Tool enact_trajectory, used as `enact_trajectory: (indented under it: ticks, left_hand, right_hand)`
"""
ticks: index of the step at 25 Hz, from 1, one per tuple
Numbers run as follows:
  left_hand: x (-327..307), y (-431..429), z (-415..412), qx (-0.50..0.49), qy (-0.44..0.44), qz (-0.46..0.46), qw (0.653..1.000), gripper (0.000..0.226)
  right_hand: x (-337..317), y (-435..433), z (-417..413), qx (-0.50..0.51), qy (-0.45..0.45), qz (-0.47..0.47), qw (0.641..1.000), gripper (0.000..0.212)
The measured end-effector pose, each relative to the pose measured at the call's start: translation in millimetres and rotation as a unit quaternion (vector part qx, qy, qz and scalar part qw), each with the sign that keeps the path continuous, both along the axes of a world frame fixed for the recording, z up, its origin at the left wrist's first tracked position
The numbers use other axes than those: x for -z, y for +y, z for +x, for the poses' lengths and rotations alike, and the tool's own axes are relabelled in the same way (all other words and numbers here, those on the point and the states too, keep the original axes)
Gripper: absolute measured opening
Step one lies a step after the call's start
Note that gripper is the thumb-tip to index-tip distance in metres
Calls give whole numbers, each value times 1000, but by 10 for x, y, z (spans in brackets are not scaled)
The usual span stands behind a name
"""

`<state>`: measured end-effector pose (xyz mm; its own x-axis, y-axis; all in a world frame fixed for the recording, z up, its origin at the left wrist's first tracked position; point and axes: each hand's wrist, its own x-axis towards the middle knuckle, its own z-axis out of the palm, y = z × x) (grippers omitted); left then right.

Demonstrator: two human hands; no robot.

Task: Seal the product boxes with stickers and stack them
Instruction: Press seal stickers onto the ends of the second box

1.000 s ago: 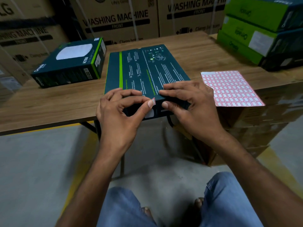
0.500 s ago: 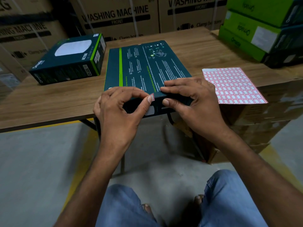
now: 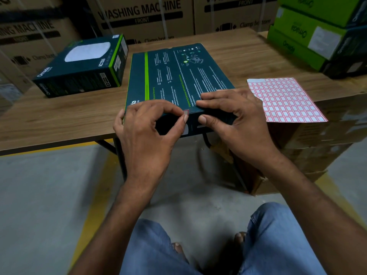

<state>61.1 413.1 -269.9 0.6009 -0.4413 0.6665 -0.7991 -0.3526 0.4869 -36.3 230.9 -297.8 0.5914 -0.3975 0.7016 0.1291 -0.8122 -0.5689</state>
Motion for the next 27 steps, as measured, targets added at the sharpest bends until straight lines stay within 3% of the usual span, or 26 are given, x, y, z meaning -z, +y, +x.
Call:
enact_trajectory:
  ticks: [2,6,13,20,27]
  left_hand:
    - [22,-1,11,-1,-6,-1,1000,13]
    - [6,21,75,17,19,-23,999,38]
    - [71,1,15,-4,-117,11,993,18]
    - [-9,63,139,18,-67,52,996,30]
    - [-215,76,344,82,-35,80,993,19]
  right_hand:
    - [-4,5,-7,1,1,1,1000,31]
    - [2,2,0,3,8,-2,1000,31]
    - [1,-11,2,-1,10,-6,1000,32]
    - [-7,-21,-9,-2,20,-8,1000,32]
    - [-3,-29,-7,-2,17,-9,1000,31]
